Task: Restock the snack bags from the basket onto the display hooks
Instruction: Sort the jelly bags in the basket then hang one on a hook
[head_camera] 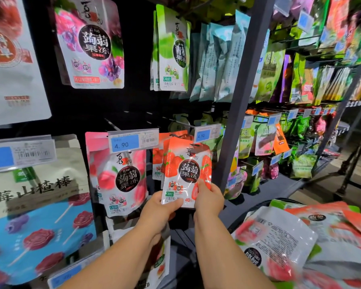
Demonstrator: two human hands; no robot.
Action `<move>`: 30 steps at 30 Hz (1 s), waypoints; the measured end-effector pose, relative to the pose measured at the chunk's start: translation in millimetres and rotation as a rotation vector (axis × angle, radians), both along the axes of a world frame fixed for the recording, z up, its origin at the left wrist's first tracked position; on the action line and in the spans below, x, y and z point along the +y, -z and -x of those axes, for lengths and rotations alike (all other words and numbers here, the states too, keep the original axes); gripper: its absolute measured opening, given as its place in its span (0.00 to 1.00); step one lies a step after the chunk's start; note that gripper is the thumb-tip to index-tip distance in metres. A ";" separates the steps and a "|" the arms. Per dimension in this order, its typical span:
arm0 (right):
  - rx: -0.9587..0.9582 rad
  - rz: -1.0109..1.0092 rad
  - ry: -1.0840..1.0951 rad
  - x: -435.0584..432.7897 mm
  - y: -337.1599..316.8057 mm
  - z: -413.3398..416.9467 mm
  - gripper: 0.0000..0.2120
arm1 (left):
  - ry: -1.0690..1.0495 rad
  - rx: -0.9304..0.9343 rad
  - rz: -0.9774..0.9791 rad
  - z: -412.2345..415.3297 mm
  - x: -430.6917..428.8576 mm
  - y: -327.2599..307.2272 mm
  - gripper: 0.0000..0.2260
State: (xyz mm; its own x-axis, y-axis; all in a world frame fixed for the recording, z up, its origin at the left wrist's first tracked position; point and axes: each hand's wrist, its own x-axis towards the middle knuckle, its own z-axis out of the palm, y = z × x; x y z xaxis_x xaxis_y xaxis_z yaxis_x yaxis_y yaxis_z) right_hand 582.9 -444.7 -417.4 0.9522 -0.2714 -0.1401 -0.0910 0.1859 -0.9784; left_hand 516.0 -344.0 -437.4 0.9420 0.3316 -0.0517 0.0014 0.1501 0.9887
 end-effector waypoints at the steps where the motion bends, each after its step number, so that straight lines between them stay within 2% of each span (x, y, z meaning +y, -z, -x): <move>1: -0.001 0.012 -0.001 1.9 -0.6 -1.3 0.11 | -0.002 0.003 0.010 -2.1 0.7 0.4 0.17; 4: -0.002 0.062 -0.021 0.3 -0.8 -6.5 0.12 | -0.011 0.009 0.039 -10.3 2.2 3.4 0.21; 6: -0.004 0.087 -0.045 -6.4 1.1 -8.7 0.09 | -0.036 0.023 0.052 -16.4 1.2 7.3 0.24; 9: -0.027 0.141 -0.110 -13.4 6.3 -13.6 0.05 | -0.122 0.032 0.059 -24.6 -2.4 14.2 0.14; 12: -0.058 0.185 -0.151 -14.3 6.3 -17.8 0.09 | -0.212 0.016 0.050 -31.1 -8.2 17.8 0.09; 16: -0.063 0.260 -0.149 -16.2 5.5 -21.0 0.15 | -0.299 0.020 0.079 -37.8 -15.3 18.7 0.08; 20: -0.059 0.246 -0.154 -20.1 0.8 -17.8 0.21 | -0.345 0.060 0.037 -44.6 -14.8 20.4 0.09; 30: -0.089 0.270 -0.222 -28.5 -3.2 -5.8 0.19 | -0.394 0.133 0.227 -49.4 -13.5 27.9 0.05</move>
State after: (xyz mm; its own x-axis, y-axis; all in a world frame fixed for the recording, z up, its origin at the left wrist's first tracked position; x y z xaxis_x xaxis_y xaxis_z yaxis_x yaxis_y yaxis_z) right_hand 588.7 -473.1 -414.3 0.9974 -0.0722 -0.0055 -0.0124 -0.0956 -0.9953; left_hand 565.4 -357.5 -465.3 0.7270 0.6289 -0.2756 0.0254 0.3765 0.9261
